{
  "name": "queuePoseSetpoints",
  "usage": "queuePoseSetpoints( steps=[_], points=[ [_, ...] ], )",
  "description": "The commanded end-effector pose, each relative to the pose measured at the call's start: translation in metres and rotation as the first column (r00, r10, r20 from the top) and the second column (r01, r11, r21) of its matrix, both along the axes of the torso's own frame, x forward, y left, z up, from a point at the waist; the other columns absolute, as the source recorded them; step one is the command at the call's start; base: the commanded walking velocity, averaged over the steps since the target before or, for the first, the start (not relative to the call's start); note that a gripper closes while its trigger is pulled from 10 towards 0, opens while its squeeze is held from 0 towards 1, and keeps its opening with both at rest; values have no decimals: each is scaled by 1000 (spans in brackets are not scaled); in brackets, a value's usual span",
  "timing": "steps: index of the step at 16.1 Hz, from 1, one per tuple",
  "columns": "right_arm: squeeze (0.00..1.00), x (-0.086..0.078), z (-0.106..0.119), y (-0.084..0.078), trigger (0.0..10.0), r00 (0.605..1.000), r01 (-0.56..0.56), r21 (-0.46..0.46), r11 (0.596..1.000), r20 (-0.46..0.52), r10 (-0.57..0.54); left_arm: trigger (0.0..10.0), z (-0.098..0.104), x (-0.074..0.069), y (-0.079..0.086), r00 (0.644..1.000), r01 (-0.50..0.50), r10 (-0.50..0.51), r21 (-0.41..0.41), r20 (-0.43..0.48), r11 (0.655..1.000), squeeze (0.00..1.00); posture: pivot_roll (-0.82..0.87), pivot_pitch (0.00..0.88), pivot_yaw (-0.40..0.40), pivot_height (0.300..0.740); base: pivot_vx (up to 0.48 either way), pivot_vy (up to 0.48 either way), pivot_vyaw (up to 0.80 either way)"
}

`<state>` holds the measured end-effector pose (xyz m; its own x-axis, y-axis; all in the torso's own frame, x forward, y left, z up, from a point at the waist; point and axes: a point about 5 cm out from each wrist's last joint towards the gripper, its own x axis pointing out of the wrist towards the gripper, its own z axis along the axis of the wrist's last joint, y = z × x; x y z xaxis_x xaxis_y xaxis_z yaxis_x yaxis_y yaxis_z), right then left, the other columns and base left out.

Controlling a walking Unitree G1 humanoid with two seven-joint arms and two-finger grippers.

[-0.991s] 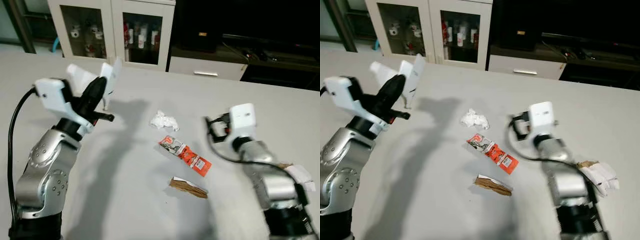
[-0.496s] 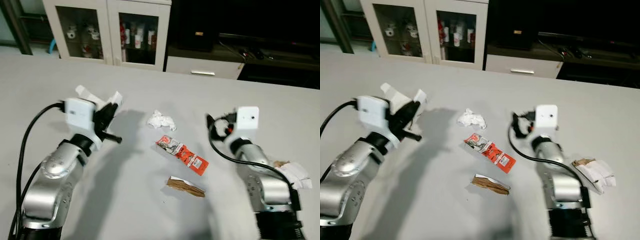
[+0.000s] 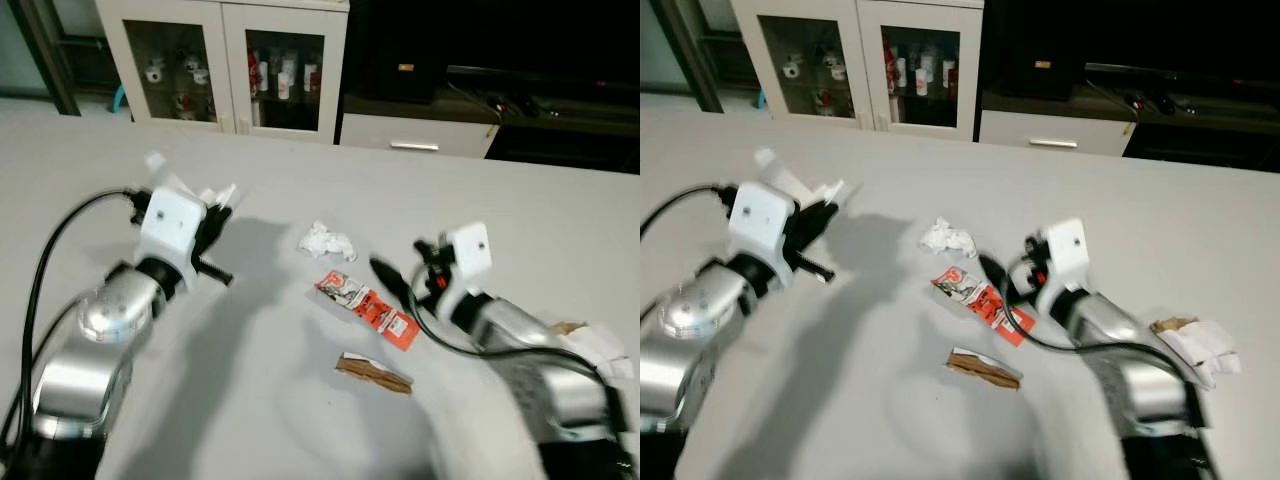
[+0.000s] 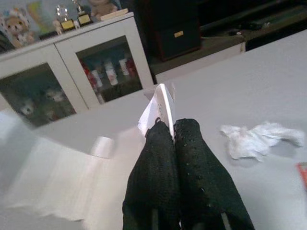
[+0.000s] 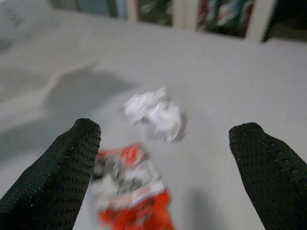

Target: Picking trash to rubbish bin

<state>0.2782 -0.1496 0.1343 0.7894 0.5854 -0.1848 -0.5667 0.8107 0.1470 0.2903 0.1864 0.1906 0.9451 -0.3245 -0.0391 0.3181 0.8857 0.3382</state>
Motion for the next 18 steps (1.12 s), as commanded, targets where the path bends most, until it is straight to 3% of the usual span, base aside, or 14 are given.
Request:
queuePoseSetpoints(
  steps=[1, 3, 5, 6, 8, 11, 12, 14, 15, 16, 17, 18],
  points=[
    [0, -7, 5, 8, 10000, 993, -118, 47, 992, -17, 119, 10000, 0, 3, -6, 999, 33, -33, 26, -15, 999, 0, -19, 0, -64, 740, 0, 0, 0],
    [0, -21, 2, 18, 10000, 960, -274, 45, 961, -50, 276, 10000, 1, 4, -7, 999, 48, -46, 56, -25, 997, 0, -34, 0, -63, 740, 0, 0, 0],
    [0, -16, -1, 26, 10000, 970, -240, 14, 971, -40, 240, 10000, -1, 5, -4, 997, 57, -53, 82, -51, 995, 0, -41, 0, -77, 740, 0, 0, 0],
    [1000, -3, -2, 29, 10000, 989, -139, 39, 990, -39, 141, 10000, 3, 9, -1, 998, 41, -38, 85, -41, 996, 0, -42, 0, -86, 740, 0, 0, 0],
    [1000, 8, -6, 43, 10000, 994, -101, 35, 994, -33, 102, 10000, 9, 13, 2, 999, 30, -27, 102, -29, 994, 0, -26, 0, -91, 740, 0, 0, 0],
    [1000, 5, -4, 51, 10000, 982, -186, 39, 982, -30, 187, 10000, 12, 13, 2, 999, 36, -34, 79, -33, 996, 0, -8, 0, -86, 740, 0, 0, 0],
    [1000, -1, 1, 45, 10000, 968, -249, 24, 968, -19, 249, 10000, 7, 11, 1, 999, 29, -27, 47, -45, 998, 0, -14, 0, -74, 740, 0, 0, 0],
    [1000, -2, 11, 33, 10000, 980, -192, -20, 981, 51, 192, 10000, -11, 2, -2, 998, -6, 4, -29, -67, 1000, 0, -28, 0, -52, 740, 0, 0, 0],
    [0, 0, 13, 27, 10000, 992, -97, -19, 995, 76, 98, 10000, -18, -4, -5, 997, -9, 5, -44, -79, 999, 0, -30, 0, -38, 740, 0, 0, 0],
    [0, 0, 13, 24, 10000, 995, -51, -8, 999, 83, 51, 10000, -20, -7, -7, 996, -7, 2, -48, -85, 999, 0, -29, 0, -35, 740, 0, 0, 0],
    [0, -4, 12, 19, 10000, 992, 87, 77, 993, 87, -93, 10000, -24, -13, -16, 995, 10, -16, -68, -97, 998, 0, -25, 0, -19, 740, 0, 0, 0],
    [0, -12, 5, 15, 10000, 983, 160, 106, 981, 74, -168, 10000, -26, -15, -23, 994, 28, -35, -65, -101, 998, 0, -20, 0, -5, 740, 0, 0, 0]
  ],
)
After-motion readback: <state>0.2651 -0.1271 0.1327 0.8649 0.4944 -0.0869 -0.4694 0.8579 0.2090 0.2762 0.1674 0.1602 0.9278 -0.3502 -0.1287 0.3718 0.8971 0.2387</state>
